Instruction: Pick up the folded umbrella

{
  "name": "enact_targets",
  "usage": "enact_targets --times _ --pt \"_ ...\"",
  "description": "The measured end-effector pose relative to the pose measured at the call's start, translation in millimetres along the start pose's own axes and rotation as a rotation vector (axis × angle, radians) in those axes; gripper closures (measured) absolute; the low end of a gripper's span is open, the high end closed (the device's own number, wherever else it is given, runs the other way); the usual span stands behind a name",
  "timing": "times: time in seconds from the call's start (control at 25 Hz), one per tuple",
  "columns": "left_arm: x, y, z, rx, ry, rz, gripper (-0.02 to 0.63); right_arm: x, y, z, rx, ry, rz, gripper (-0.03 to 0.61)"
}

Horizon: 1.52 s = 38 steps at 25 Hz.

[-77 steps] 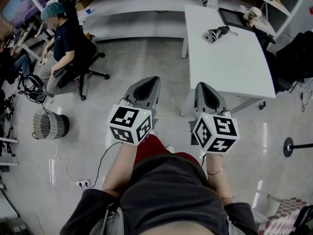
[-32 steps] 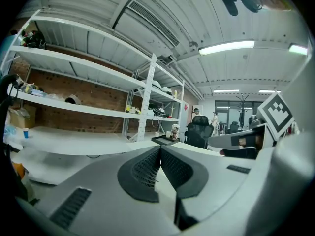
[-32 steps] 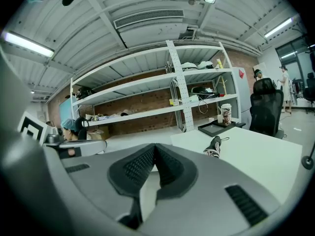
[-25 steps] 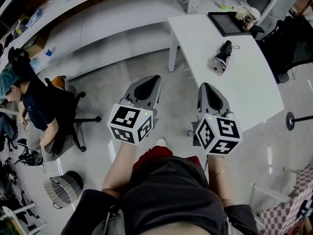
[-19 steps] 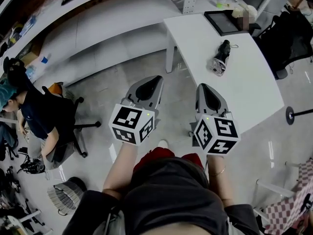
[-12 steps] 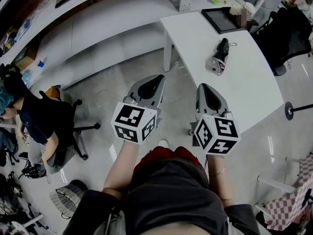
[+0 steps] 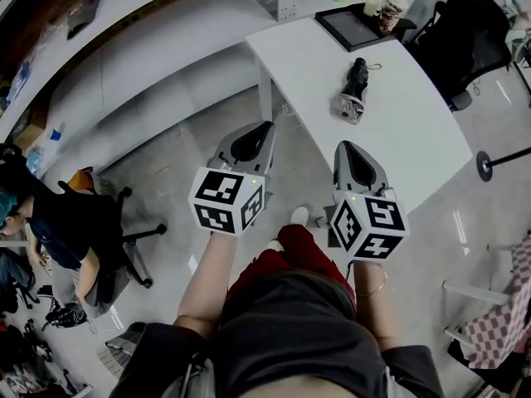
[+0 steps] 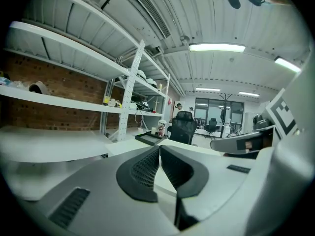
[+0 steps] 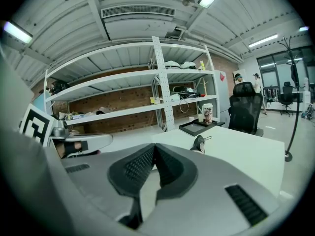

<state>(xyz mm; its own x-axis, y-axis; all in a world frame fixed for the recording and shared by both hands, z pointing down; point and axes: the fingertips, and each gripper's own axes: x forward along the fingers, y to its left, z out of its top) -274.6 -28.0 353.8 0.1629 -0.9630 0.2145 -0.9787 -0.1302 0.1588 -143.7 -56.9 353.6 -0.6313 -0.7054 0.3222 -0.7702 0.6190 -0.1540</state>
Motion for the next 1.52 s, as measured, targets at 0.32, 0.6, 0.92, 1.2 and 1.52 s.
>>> enact_targets --times 0.32,0.6,0.92,1.2,1.52 --pt "54.1 -20.1 2.2 0.018 0.042 -0.091 0.594 6.9 -42.6 3.9 0.038 -0.005 -0.079 0.560" --pt "112.6 -38.8 -1.9 0.033 0.094 -0.161 0.571 20.8 -90.5 6.1 0.081 -0.001 -0.154 0.560" --pt "178.3 -54.0 -4.1 0.044 0.154 -0.210 0.525 38.4 -143.7 13.3 0.111 0.009 -0.217 0.560" --pt "229.2 -72.0 -11.8 0.041 0.235 -0.239 0.468 49.6 -185.4 14.7 0.157 0.018 -0.246 0.560" --pt "277.1 -85.8 -26.7 0.036 0.322 -0.250 0.402 55.4 -223.8 16.5 0.201 0.016 -0.294 0.560"
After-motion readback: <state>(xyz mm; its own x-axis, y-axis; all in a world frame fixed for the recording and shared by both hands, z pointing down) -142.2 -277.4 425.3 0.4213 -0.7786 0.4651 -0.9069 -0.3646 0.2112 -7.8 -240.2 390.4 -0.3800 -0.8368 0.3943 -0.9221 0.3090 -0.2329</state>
